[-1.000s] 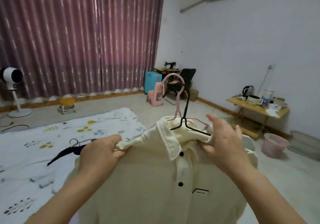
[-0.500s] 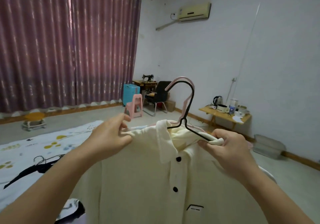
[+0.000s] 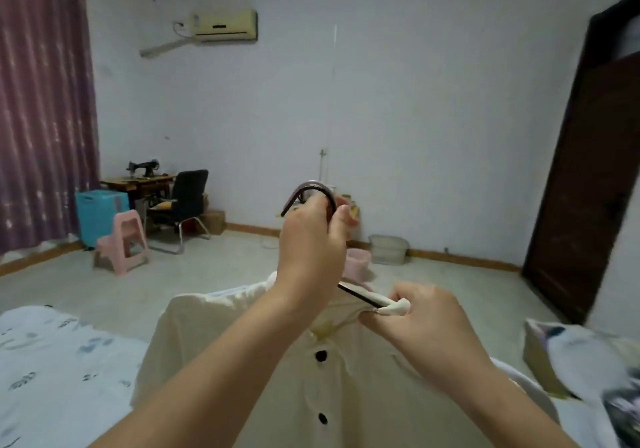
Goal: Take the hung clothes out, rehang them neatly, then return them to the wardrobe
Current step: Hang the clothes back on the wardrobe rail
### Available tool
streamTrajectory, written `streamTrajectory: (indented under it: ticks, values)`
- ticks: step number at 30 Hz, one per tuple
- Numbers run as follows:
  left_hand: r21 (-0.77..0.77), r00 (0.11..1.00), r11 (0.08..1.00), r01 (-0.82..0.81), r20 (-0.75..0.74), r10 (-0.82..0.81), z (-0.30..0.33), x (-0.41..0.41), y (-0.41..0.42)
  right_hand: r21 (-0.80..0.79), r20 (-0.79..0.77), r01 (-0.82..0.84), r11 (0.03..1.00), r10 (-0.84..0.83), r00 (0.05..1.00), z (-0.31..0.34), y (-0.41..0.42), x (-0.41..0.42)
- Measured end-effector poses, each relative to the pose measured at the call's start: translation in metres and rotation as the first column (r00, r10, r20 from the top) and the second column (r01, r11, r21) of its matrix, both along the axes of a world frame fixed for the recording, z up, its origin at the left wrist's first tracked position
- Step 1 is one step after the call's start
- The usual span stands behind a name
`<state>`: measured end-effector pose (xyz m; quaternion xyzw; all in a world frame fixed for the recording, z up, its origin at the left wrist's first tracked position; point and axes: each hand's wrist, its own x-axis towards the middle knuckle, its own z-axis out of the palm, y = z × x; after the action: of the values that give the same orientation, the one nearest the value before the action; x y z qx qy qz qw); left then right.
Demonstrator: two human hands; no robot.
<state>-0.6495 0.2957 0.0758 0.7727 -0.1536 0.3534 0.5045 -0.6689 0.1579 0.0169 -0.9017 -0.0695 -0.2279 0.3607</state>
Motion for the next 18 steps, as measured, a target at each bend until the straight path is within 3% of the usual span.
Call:
streamTrajectory:
  ticks: [3, 7, 13, 18]
  values:
    - [-0.157, 0.964, 0.955, 0.252, -0.048, -0.262, -0.004, -0.012, -0.012, 0.083, -0.08, 0.079, 0.993, -0.072, 0.994, -0.006, -0.005, -0.03]
    - [-0.273, 0.875, 0.85, 0.451, -0.053, -0.481, -0.008, -0.035, -0.04, 0.078, -0.201, 0.152, 0.985, -0.134, 0.97, -0.008, -0.021, -0.08]
    - [-0.292, 0.778, 0.741, 0.605, 0.02, -0.628, -0.006, -0.081, -0.091, 0.121, -0.302, 0.167, 0.978, -0.124, 0.945, -0.002, -0.055, -0.162]
    - [-0.325, 0.659, 0.611, 0.722, 0.051, -0.751, -0.01, -0.133, -0.132, 0.408, -0.43, 0.169, 0.897, 0.026, 0.903, 0.001, -0.09, -0.252]
